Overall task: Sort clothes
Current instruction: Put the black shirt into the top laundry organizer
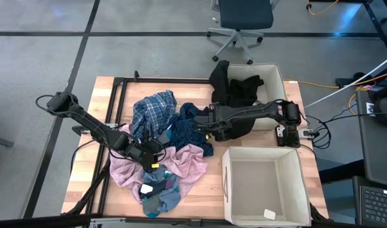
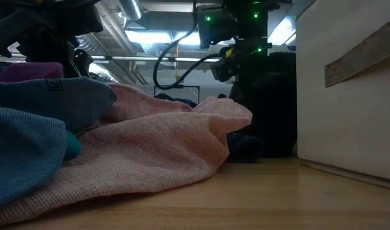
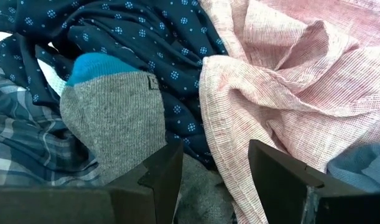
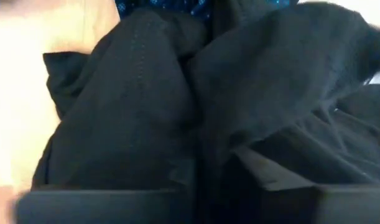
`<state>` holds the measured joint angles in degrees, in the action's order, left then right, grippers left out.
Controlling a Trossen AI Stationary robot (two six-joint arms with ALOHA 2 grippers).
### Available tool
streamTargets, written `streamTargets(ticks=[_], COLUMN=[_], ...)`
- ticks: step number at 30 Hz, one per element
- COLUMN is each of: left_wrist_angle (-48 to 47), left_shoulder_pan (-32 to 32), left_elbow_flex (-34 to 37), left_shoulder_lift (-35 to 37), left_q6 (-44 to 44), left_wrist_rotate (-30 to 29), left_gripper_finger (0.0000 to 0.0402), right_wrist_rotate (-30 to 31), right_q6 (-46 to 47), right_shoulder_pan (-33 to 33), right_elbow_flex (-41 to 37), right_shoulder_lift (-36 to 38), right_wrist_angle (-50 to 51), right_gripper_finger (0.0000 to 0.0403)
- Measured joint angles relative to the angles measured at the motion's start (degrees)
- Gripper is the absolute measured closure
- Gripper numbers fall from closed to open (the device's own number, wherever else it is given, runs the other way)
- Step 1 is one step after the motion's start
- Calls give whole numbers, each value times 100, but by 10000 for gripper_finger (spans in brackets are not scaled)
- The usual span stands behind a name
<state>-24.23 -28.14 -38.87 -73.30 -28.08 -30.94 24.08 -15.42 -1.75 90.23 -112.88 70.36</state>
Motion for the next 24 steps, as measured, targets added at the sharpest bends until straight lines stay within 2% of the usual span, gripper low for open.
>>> streamTargets(ticks=[2, 3, 7, 14, 17, 24], left_wrist_angle=[1, 0, 1, -22, -37, -48], left_shoulder_pan=[0, 0, 0, 0, 0, 0], left_elbow_flex=[0, 0, 0, 2, 2, 4], left_shoulder_lift=[0, 0, 0, -2, -4, -4], left_q6=[0, 0, 0, 0, 0, 4], left_wrist_rotate=[1, 0, 0, 1, 2, 2], left_gripper_finger=[229, 229, 229, 229, 229, 229], right_wrist_rotate=[73, 132, 341, 811, 1453, 3109], right_q6=[-30, -34, -74, -157, -168, -141], right_shoulder_pan=[46, 68, 184, 253, 205, -153], right_elbow_flex=[36, 79, 441, 1635, 2143, 2966], right_shoulder_lift=[11, 25, 92, 347, 524, 1173], right_wrist_angle=[61, 124, 231, 358, 461, 801], right_gripper_finger=[377, 386, 374, 388, 379, 391])
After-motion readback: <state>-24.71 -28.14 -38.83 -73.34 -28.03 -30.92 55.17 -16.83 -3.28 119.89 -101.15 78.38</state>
